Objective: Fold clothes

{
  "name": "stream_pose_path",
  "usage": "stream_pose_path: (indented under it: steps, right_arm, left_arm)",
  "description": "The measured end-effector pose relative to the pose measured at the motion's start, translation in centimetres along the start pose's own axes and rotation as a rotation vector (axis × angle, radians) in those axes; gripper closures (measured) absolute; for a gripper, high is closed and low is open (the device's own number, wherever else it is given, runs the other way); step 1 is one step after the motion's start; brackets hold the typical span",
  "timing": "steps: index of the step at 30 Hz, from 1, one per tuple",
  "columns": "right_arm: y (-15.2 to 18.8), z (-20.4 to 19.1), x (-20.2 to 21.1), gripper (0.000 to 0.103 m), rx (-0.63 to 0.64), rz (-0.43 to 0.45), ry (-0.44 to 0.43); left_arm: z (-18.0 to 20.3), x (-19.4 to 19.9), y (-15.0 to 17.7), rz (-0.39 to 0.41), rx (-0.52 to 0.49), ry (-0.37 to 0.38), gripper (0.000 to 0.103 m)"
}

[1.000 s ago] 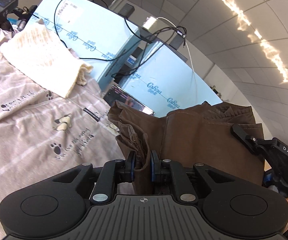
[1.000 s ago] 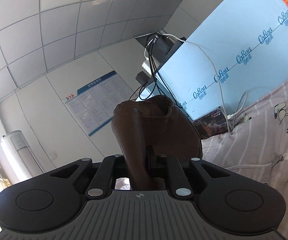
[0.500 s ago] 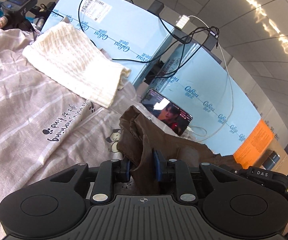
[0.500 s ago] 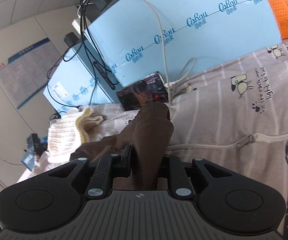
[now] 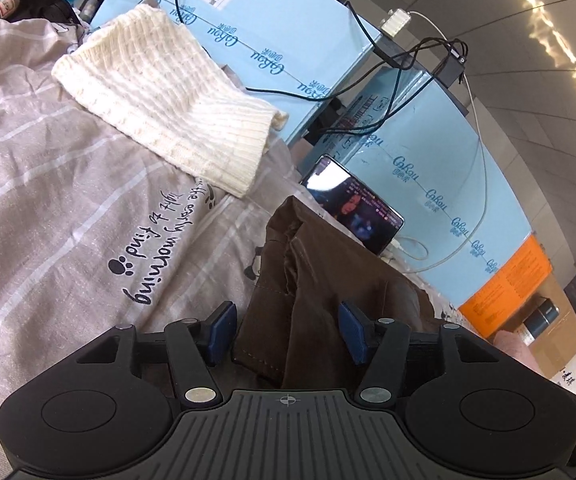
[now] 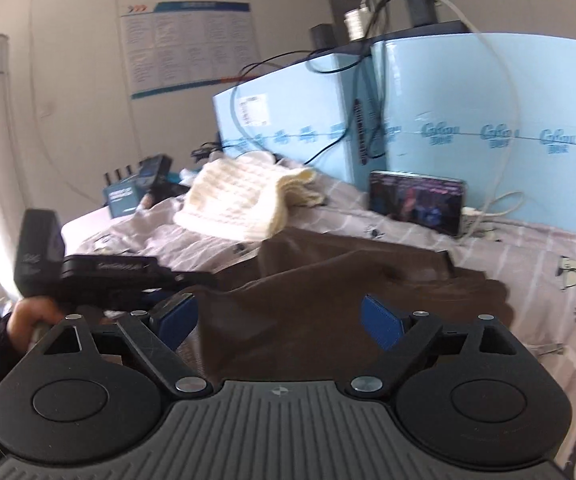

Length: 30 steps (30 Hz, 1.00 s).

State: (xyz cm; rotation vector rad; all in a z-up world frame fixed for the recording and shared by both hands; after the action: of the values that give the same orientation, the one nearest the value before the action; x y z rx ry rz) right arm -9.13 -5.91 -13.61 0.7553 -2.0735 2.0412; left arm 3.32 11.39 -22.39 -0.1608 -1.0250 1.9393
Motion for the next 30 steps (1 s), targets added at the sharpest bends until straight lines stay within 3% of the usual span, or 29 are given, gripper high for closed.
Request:
stream_pose_path:
  steps: [3,9,11,15,16,17,19,24,26,28,30]
  right_arm:
    - [0.9,-2.9,-2.0,0.014,0.116,-0.066,-0.009]
    - [1.0,-2.6,-4.5,0.014,0.069,-0.104,0.048]
    - [1.0,-2.0,-5.0,0.015,0.025,-0.111,0.06]
    - [0.7,-1.6,-5.0,0.022,0.021,-0.094,0.177]
    - [0.8,-1.8,-5.1,0.033,0.026,-0.091,0.18]
    - [0.9,-2.2,-5.2,0.053,0.033,-0.088,0.175]
    - [1.0,-2.6,-5.2,0.075,0.038,-0.074,0.173]
    - [-0.1,-1.9,-3.2,0.091,-0.008,0.042,0.216]
    - [-0.8,-1.1,-1.4,0.093,-0.053,0.116,0.244]
    - [-1.5,0.2,0.7,0.094,-0.111,0.195,0.29]
    - [-1.9,2.1,3.0,0.094,-0.182,0.273,0.348]
  left_arm:
    - [0.0,0.1,0.1,0.005,-0.002,0.013,0.045]
    - [0.1,0.1,0.0,-0.006,-0.004,0.029,0.045]
    - [0.3,-0.4,-0.3,-0.04,-0.018,0.036,0.044]
    - [1.1,-2.8,-2.0,-0.182,-0.114,0.067,0.035]
    - [1.2,-3.5,-2.6,-0.213,-0.134,0.076,0.034]
    - [1.1,-4.4,-3.2,-0.238,-0.143,0.079,0.034]
    - [1.1,-6.3,-4.2,-0.302,-0.154,0.108,0.034]
    - [1.1,-10.5,-5.4,-0.402,-0.206,0.169,0.034]
    - [1.1,-11.8,-5.5,-0.411,-0.222,0.178,0.037]
    - [1.5,-12.4,-5.2,-0.415,-0.27,0.17,0.068]
    - [2.0,-12.2,-4.9,-0.404,-0.333,0.162,0.076]
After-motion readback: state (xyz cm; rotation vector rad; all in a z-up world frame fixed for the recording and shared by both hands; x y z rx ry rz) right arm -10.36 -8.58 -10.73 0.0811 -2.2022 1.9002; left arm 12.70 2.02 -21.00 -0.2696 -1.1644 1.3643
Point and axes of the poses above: each gripper's, at about its wrist camera, not at the fingertips, and x roughly against the way its jaws point, z to its right, y to its underside, the point moved 6 cm from there along -x, roughly the way its jaws point, and after that the axes turned 9 degrees about y, right-handed, at the moved point
